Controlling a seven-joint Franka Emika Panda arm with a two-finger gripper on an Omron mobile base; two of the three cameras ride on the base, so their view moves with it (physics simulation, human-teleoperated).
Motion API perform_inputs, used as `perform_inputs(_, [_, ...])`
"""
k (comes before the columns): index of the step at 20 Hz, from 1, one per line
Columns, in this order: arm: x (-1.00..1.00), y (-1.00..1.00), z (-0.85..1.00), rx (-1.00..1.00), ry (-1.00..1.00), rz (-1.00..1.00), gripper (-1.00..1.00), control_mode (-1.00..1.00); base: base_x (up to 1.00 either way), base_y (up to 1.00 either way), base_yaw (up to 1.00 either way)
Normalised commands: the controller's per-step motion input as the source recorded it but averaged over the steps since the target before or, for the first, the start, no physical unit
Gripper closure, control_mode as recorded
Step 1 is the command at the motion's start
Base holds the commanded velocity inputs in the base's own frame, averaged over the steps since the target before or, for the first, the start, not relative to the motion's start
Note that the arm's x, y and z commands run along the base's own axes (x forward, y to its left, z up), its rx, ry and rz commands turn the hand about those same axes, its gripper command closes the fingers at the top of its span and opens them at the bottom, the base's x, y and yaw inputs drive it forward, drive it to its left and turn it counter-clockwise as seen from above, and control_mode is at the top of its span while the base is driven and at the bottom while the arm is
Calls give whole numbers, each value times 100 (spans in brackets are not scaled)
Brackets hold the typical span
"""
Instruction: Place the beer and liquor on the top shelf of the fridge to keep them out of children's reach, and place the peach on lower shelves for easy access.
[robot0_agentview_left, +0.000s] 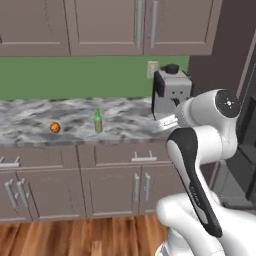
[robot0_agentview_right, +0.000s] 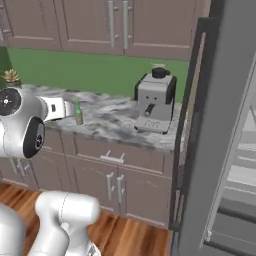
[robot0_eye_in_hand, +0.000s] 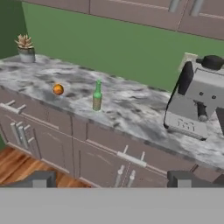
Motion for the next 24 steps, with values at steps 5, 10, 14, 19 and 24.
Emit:
perform_inputs(5, [0,0,0,0,0,0,-100,100,58,74,-31])
perform_inputs(10, [0,0,0,0,0,0,-100,100,61,85,-27])
perform_inputs(14, [0,0,0,0,0,0,-100,100,69,60,-22])
perform_inputs(19, [0,0,0,0,0,0,-100,100,65,33,-17])
perform_inputs(24, [0,0,0,0,0,0,-100,100,37,13,-13])
